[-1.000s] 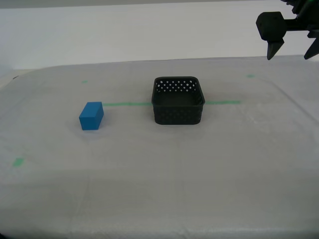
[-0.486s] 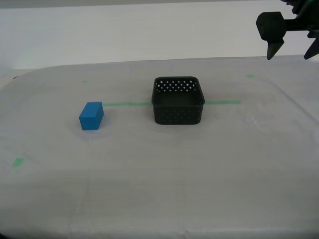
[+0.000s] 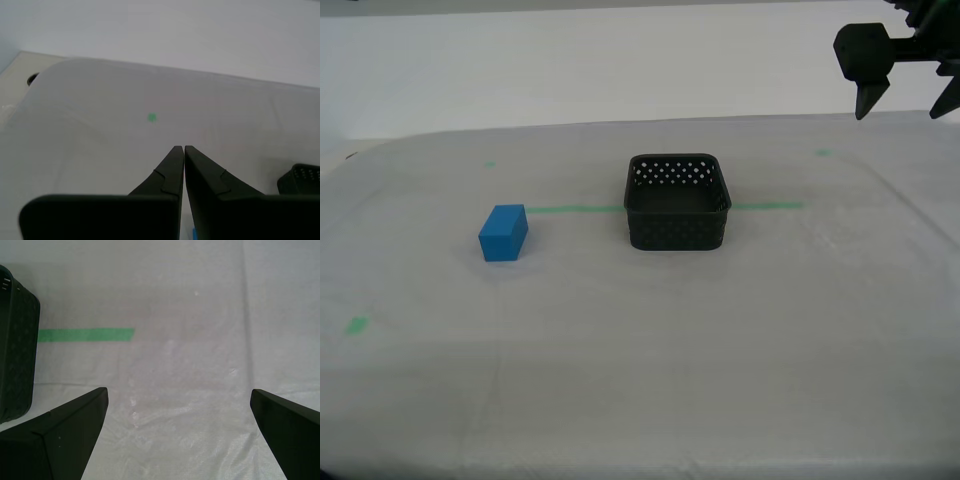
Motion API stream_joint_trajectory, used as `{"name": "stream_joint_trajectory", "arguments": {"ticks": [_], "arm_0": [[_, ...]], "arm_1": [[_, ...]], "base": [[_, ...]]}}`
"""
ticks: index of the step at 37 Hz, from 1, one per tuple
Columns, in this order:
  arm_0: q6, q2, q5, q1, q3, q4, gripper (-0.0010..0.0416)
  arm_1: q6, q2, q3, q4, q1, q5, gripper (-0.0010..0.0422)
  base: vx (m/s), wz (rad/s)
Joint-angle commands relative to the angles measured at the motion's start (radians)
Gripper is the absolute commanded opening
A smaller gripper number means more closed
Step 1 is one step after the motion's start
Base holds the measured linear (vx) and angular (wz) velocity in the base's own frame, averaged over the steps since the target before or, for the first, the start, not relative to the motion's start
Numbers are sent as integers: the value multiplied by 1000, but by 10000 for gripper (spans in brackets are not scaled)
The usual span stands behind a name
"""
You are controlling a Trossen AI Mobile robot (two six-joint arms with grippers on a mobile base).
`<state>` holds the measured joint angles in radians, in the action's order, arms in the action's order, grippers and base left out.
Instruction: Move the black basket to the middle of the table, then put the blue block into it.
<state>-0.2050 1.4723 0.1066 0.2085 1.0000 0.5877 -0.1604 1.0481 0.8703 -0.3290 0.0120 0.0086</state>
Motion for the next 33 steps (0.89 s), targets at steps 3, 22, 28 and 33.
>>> {"name": "stream_joint_trajectory", "arguments": {"ticks": [3, 22, 28, 33], "arm_0": [[0, 0, 3, 1, 1, -3, 399], [0, 0, 3, 1, 1, -5, 398], [0, 0, 3, 1, 1, -5, 399], [0, 0, 3, 1, 1, -5, 399]], "arm_1": [[-18, 0, 14, -93, 3, 0, 0], [-24, 1, 115, -430, 23, 5, 0], [-32, 1, 136, -499, 34, 6, 0], [-54, 2, 137, -548, 50, 7, 0]], "base": [[0, 0], [0, 0], [0, 0], [0, 0]]}}
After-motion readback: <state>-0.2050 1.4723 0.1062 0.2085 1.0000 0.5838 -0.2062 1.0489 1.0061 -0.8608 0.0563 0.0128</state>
